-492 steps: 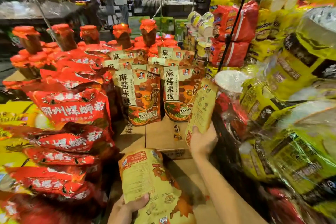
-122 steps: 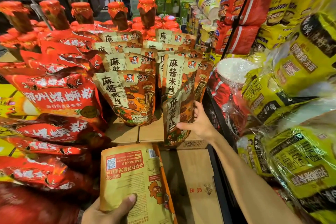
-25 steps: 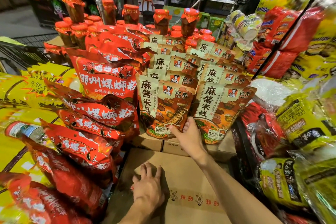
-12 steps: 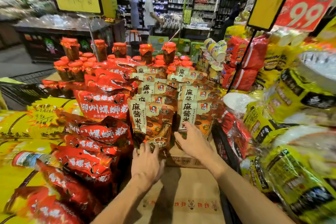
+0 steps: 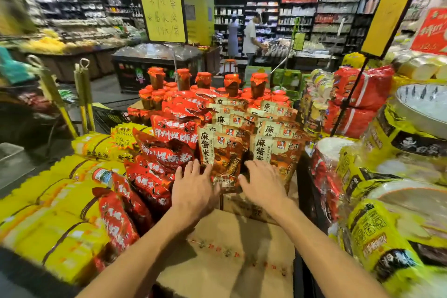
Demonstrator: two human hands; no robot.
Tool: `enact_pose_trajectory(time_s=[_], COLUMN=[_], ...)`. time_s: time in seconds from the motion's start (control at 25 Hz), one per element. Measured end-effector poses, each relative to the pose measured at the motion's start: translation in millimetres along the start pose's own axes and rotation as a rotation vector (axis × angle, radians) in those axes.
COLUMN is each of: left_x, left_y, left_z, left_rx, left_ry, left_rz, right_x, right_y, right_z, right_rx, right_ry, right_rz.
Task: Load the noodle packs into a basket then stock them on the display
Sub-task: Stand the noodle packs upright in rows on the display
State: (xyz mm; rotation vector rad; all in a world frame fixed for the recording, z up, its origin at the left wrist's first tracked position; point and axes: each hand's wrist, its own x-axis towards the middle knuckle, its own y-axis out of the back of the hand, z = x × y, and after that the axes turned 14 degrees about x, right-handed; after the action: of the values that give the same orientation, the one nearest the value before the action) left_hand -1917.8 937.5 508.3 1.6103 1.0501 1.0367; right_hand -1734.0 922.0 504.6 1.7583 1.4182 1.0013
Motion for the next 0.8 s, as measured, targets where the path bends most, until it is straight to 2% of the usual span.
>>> enact_pose_trajectory(time_s=[0.2,0.44,0.64,0.8], left_x=[-63,-157,-253,-344], left_y=[33,45,19,-12], left_z=[-35,-121,-203,-263], left_rx=[0.004,0.062,0.106,0.130], left_ry=[0.228,0.492,0.639,0.737], left_rz=[0.052,0.064,-0.025,-0.141], right_x=[-27,-67,-112,-157], right_y=[4,-14,-68,-124], right_z=[-49,-143,-231,-290], right_rx=[0.019,0.054,0.124,0.076], right_ry=[0.182,0.466,0.693,0.790], right_rz=[-0.043,-0.049,-0.110,-0.191])
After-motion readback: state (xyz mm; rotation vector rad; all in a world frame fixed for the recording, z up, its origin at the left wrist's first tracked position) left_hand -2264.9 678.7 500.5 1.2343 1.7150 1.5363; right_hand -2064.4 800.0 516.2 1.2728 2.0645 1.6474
